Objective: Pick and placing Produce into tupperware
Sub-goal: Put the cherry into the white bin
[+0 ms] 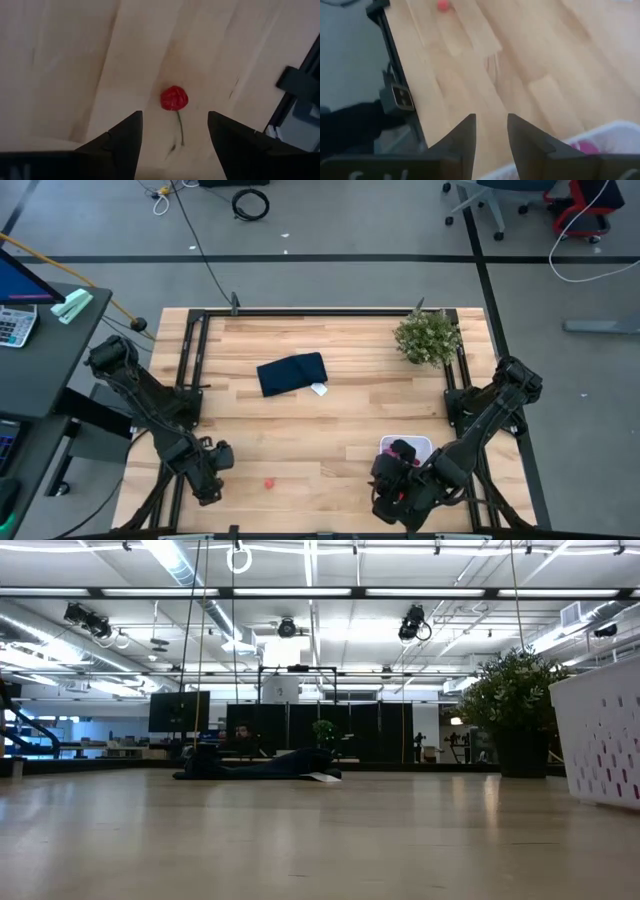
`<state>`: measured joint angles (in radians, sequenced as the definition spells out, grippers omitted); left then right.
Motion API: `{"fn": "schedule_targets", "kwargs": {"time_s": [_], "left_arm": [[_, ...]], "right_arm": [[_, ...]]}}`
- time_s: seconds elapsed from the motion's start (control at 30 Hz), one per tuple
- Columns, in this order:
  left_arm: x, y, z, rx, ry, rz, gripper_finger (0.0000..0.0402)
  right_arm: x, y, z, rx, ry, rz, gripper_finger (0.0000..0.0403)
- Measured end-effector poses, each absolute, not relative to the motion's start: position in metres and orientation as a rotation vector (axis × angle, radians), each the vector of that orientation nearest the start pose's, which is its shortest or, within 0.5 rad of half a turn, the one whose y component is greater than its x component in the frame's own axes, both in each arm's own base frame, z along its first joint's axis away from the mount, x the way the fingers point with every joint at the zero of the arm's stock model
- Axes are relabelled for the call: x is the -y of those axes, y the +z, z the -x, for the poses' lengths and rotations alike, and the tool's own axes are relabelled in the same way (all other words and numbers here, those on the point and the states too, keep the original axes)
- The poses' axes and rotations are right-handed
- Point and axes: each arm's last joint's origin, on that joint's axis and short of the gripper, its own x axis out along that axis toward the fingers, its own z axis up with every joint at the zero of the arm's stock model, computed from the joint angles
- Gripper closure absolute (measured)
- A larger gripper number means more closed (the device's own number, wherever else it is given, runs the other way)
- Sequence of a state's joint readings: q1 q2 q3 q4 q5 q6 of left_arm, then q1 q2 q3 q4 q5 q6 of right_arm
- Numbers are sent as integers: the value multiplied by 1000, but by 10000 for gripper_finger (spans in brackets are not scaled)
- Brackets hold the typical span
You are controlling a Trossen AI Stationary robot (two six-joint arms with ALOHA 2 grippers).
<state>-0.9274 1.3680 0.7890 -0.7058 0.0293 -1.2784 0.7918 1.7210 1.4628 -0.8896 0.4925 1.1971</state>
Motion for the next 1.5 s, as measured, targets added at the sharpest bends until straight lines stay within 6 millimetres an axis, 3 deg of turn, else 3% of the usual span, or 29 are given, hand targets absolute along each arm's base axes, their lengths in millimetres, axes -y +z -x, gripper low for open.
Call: {"fn": "schedule_targets", "kwargs": {"time_s": [0.27,0.63,0.87,1.3,1.5], "left_arm": [[191,169,-130,-1458,108,485,179],[207,143,-141,-1451,65,461,175],[208,138,-144,-1461,90,450,182],[200,136,-148,-1476,138,446,285],[197,136,-153,-1473,124,424,327]], "right_arm": [[-241,277,-258,-833,-290,-374,286],[-239,278,-259,-781,-314,-321,286],[-239,278,-259,-777,-317,-318,286],[-238,279,-259,-743,-339,-303,286],[-235,281,-260,-640,-406,-261,286]]}}
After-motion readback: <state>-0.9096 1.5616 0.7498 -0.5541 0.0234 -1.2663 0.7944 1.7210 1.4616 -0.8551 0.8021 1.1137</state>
